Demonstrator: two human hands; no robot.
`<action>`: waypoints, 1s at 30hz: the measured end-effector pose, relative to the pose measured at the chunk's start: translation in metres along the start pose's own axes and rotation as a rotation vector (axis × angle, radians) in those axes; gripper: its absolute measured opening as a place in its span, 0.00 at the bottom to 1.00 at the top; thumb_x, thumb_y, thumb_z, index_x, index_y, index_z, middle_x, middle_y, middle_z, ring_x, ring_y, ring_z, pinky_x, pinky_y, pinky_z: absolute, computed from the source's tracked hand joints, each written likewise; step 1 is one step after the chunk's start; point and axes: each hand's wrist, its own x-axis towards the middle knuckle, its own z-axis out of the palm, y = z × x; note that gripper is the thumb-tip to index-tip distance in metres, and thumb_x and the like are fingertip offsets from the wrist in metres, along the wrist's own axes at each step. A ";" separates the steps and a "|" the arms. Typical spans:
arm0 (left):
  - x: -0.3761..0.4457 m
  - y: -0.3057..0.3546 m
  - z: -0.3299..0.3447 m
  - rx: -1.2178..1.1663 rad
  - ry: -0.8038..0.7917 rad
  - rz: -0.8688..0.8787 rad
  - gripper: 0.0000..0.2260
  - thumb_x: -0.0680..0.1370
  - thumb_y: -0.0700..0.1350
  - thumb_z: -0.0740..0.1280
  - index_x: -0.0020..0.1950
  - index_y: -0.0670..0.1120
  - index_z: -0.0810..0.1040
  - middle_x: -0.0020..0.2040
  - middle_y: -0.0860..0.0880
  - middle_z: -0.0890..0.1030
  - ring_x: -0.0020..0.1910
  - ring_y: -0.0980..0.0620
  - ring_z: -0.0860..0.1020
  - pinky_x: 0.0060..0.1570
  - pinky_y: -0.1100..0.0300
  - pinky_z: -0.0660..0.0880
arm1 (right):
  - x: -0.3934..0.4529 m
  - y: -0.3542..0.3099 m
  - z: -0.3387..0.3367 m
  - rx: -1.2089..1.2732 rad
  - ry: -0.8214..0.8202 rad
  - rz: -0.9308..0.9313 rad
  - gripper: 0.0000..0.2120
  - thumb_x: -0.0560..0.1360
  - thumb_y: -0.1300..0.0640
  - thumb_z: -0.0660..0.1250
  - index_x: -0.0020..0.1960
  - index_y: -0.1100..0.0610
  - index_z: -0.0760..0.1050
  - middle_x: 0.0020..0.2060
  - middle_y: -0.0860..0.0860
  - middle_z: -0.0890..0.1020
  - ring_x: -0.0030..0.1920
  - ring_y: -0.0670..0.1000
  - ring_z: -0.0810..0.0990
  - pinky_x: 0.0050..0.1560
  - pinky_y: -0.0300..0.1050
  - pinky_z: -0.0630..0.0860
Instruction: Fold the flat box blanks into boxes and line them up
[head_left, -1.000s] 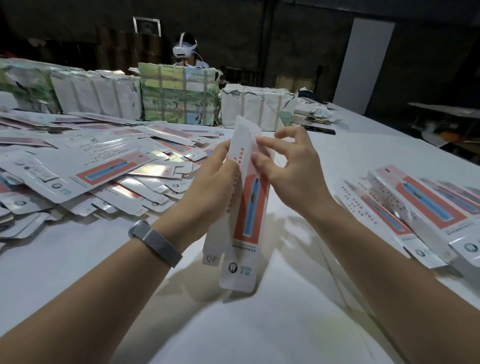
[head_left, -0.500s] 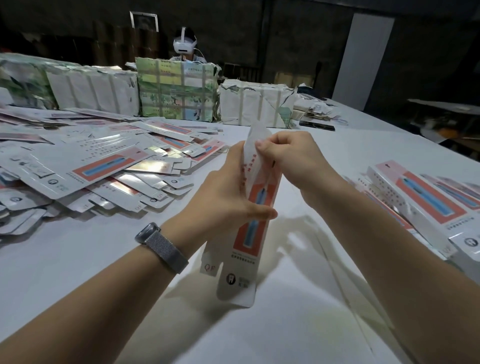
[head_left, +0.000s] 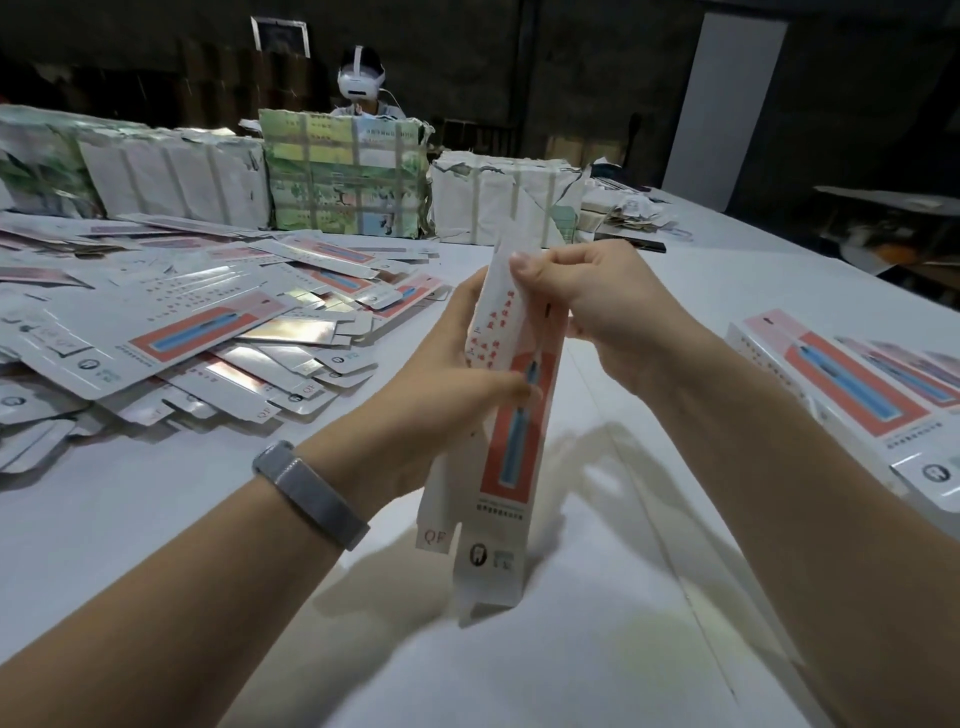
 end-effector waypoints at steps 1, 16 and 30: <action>-0.002 0.000 0.002 -0.150 -0.059 -0.080 0.28 0.77 0.34 0.70 0.66 0.63 0.69 0.52 0.47 0.84 0.46 0.44 0.86 0.38 0.49 0.83 | 0.001 0.001 0.001 0.027 0.019 0.003 0.14 0.78 0.57 0.69 0.47 0.70 0.81 0.38 0.58 0.82 0.36 0.51 0.81 0.41 0.43 0.81; -0.001 -0.011 0.007 -0.374 -0.085 -0.141 0.17 0.67 0.41 0.69 0.54 0.41 0.73 0.36 0.45 0.79 0.31 0.50 0.76 0.34 0.56 0.78 | -0.005 0.002 0.006 0.151 0.140 -0.080 0.05 0.77 0.53 0.71 0.47 0.53 0.76 0.42 0.49 0.75 0.33 0.36 0.75 0.38 0.33 0.70; 0.004 -0.019 0.003 -0.006 0.316 0.207 0.24 0.67 0.57 0.70 0.55 0.60 0.59 0.52 0.47 0.78 0.42 0.54 0.85 0.40 0.61 0.80 | -0.019 0.028 0.044 0.491 -0.055 -0.137 0.19 0.84 0.52 0.57 0.72 0.36 0.64 0.54 0.41 0.83 0.55 0.50 0.84 0.53 0.52 0.83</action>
